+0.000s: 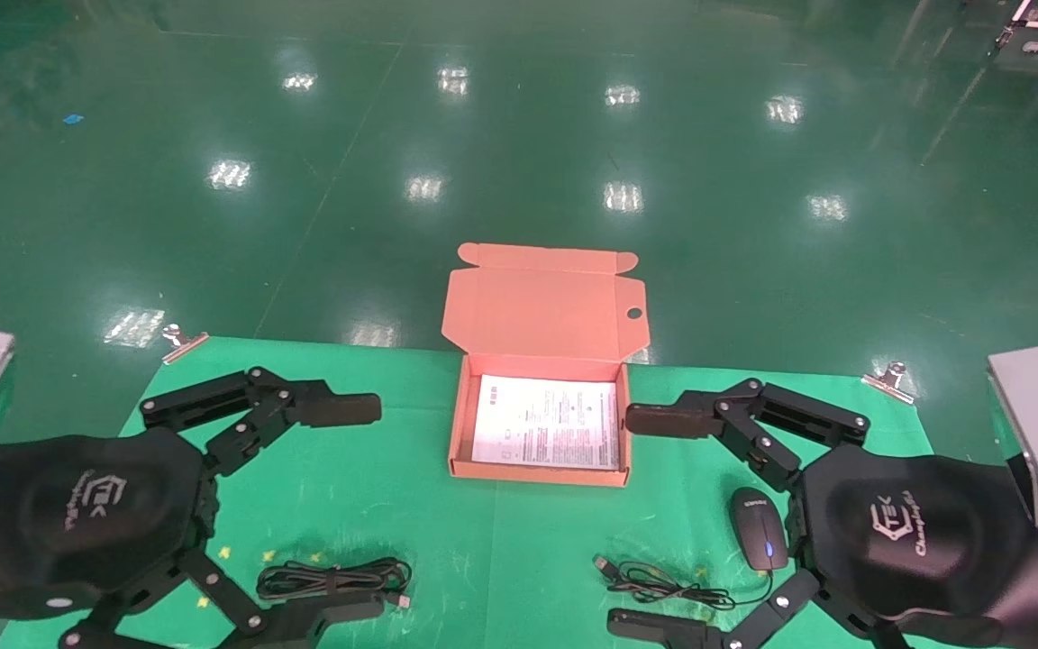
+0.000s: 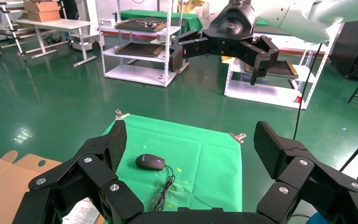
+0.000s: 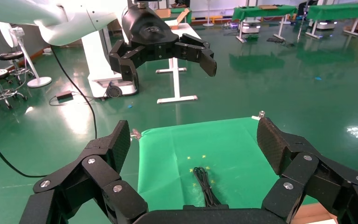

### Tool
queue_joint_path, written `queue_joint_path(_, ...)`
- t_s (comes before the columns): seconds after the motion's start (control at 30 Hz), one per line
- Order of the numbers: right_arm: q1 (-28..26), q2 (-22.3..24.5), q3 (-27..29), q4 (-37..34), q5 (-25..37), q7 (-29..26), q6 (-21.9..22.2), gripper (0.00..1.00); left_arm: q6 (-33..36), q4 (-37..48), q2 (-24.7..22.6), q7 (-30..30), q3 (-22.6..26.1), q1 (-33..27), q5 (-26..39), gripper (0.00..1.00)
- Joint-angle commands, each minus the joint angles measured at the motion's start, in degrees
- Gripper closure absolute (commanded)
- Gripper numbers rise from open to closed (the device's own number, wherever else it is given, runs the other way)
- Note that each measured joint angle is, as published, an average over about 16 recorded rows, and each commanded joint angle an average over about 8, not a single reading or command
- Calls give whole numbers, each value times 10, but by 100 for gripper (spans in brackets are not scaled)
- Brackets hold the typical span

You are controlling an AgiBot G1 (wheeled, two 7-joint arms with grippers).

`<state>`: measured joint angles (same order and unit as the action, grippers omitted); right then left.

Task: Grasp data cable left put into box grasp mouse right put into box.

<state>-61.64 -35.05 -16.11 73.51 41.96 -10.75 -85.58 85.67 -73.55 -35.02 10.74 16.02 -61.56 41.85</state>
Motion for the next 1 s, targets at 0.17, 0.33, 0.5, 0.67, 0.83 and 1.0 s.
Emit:
queue_joint_path(0.17, 0, 0, 0, 0, 0, 0, 0, 0, 0, 0, 0, 0, 0, 0, 0, 0)
queue_joint_path(0.33, 0, 0, 0, 0, 0, 0, 0, 0, 0, 0, 0, 0, 0, 0, 0, 0)
queue_joint_path(0.5, 0, 0, 0, 0, 0, 0, 0, 0, -1, 1, -1, 0, 1, -1, 1, 0)
queue_joint_path(0.67, -2, 1, 1, 1, 2, 3, 0, 0, 1, 1, -2, 1, 4, -2, 4, 0)
queue_joint_path(0.83, -16, 5, -1, 9, 25, 24, -6, 0, 15, 5, -6, 14, 24, -20, 34, 0)
queue_joint_path(1.0, -39, 4, -9, 18, 64, 53, -14, 0, 34, 15, -13, 38, 62, -63, 94, 0)
